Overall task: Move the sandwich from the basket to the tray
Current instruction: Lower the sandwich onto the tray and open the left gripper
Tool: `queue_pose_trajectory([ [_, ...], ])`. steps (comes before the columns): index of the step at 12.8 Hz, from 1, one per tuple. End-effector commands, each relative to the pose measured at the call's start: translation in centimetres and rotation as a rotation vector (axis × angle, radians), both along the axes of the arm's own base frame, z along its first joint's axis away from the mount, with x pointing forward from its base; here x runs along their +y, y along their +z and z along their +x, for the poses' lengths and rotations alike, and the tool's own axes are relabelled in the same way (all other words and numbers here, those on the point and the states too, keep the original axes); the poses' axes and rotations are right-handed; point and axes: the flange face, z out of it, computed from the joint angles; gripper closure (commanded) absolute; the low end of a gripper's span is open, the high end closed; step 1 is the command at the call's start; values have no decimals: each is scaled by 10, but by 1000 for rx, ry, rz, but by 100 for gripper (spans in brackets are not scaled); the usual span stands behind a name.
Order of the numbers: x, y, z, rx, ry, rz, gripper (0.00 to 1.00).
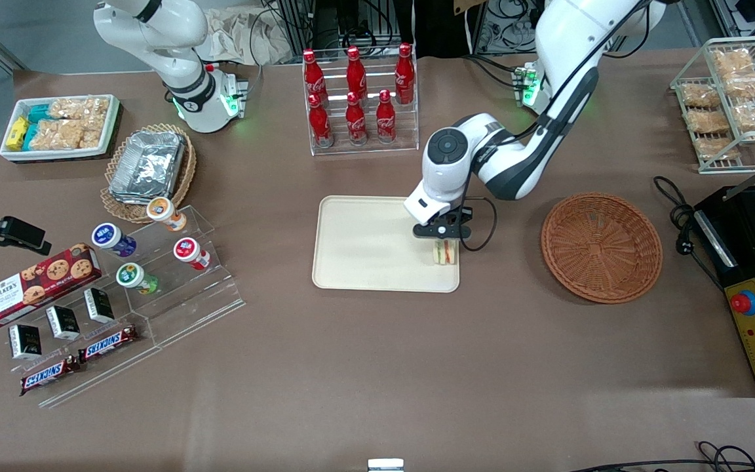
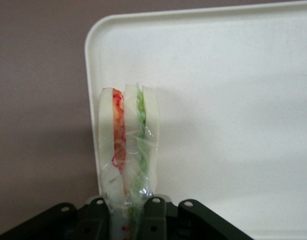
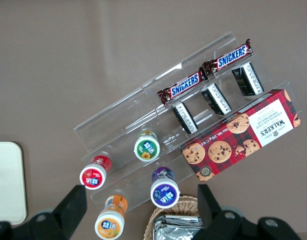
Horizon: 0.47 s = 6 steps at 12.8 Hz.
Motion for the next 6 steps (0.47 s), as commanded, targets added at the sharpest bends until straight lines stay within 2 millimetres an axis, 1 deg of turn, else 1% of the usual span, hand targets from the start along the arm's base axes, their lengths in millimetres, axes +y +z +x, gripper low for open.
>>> queue_pose_trajectory([
  [1, -16, -13, -4, -41, 12, 11, 100],
  [2, -16, -15, -4, -44, 10, 15, 90],
  [3, -16, -19, -5, -39, 6, 19, 41],
  [4, -16, -19, -5, -38, 5, 19, 0],
  [6, -14, -19, -3, -38, 9, 21, 0],
])
